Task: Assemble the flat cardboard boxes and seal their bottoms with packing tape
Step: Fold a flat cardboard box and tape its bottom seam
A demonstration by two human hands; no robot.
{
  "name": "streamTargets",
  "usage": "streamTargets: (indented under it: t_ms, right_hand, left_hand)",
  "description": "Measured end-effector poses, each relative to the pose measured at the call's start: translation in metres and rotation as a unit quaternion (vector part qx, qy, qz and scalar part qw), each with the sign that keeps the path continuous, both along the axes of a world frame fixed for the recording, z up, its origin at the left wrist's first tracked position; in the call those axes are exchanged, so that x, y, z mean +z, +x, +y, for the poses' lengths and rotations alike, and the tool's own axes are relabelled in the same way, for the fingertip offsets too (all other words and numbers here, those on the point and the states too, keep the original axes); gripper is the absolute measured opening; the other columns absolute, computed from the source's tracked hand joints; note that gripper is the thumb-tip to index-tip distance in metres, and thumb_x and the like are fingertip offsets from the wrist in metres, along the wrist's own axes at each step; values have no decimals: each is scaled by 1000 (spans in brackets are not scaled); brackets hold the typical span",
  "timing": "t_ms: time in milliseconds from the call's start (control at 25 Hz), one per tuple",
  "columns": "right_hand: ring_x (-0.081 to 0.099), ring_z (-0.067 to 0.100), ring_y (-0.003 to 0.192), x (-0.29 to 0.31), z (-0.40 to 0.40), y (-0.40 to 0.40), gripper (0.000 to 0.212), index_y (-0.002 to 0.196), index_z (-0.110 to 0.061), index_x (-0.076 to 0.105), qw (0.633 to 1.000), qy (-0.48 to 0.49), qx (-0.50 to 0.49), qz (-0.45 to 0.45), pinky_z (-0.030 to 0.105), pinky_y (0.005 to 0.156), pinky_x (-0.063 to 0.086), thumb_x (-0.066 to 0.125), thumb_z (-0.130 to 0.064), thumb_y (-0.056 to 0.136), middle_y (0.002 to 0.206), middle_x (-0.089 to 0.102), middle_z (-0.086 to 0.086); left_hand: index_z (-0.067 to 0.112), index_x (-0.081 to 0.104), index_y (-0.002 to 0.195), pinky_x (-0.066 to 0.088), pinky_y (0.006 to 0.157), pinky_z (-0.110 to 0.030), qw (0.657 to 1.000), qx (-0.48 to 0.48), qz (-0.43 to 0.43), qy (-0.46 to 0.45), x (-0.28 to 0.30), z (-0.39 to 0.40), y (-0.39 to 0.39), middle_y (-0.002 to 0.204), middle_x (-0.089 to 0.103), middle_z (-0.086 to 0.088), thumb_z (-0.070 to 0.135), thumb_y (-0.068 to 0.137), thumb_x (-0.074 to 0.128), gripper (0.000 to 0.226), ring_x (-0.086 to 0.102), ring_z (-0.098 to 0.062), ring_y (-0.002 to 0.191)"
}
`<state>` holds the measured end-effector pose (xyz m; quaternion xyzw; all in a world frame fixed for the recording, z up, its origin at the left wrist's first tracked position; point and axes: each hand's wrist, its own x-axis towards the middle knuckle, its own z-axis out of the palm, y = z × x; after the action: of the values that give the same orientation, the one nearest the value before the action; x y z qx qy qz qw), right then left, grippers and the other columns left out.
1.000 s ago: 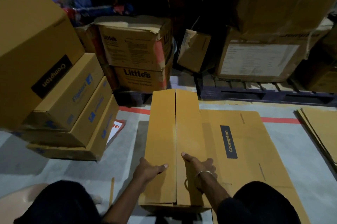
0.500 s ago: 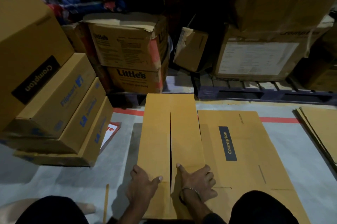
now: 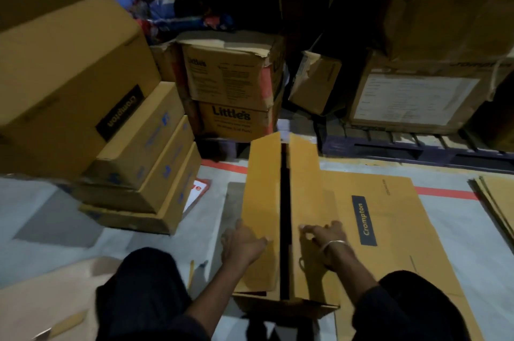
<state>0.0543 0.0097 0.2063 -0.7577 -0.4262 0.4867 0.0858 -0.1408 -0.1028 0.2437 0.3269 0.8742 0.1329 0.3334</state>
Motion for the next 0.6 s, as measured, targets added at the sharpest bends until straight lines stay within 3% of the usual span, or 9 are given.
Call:
streamTargets:
  t_ms: [160, 240, 320, 440, 600]
  right_hand:
    - [50, 44, 130, 92, -6, -36, 84, 141, -16, 50, 989, 135, 51, -33, 55, 107, 44, 82, -57, 75, 140, 56, 19]
    - [46, 42, 133, 136, -22, -89, 70, 137, -21, 54, 971, 229, 63, -23, 57, 108, 42, 79, -54, 81, 140, 56, 15]
    - [53, 37, 128, 169, -52, -157, 60, 130, -22, 59, 944, 302, 123, 44, 51, 104, 47, 80, -52, 81, 136, 60, 12]
    - [58, 28, 121, 187, -120, -250, 56, 122, -22, 65, 888, 304, 325, 115, 41, 99, 50, 80, -52, 77, 127, 63, 6]
    - [55, 32, 126, 152, -231, -354, 47, 128, -18, 66, 773, 266, 573, 57, 37, 100, 49, 73, -37, 86, 132, 61, 12]
  left_hand:
    - [27, 51, 144, 46, 108, -43, 985, -45, 33, 165, 83, -22, -26, 148, 50, -3, 65, 86, 66, 71, 45, -27, 139]
    - [33, 58, 130, 50, 102, -41, 968, -24, 34, 247, 114, -54, -57, 137, 58, 5, 69, 81, 61, 61, 55, -18, 128]
    - [37, 64, 117, 56, 94, -38, 955, 17, 19, 294, 128, -101, -100, 120, 70, 10, 67, 79, 64, 49, 67, -11, 109]
    - [33, 70, 108, 60, 83, -37, 961, 66, 40, 266, 135, -187, -160, 98, 76, 9, 59, 77, 70, 40, 74, -12, 90]
    - [28, 68, 121, 47, 86, -30, 982, 54, 147, 106, 122, -307, -224, 121, 71, 1, 42, 92, 73, 33, 67, -17, 110]
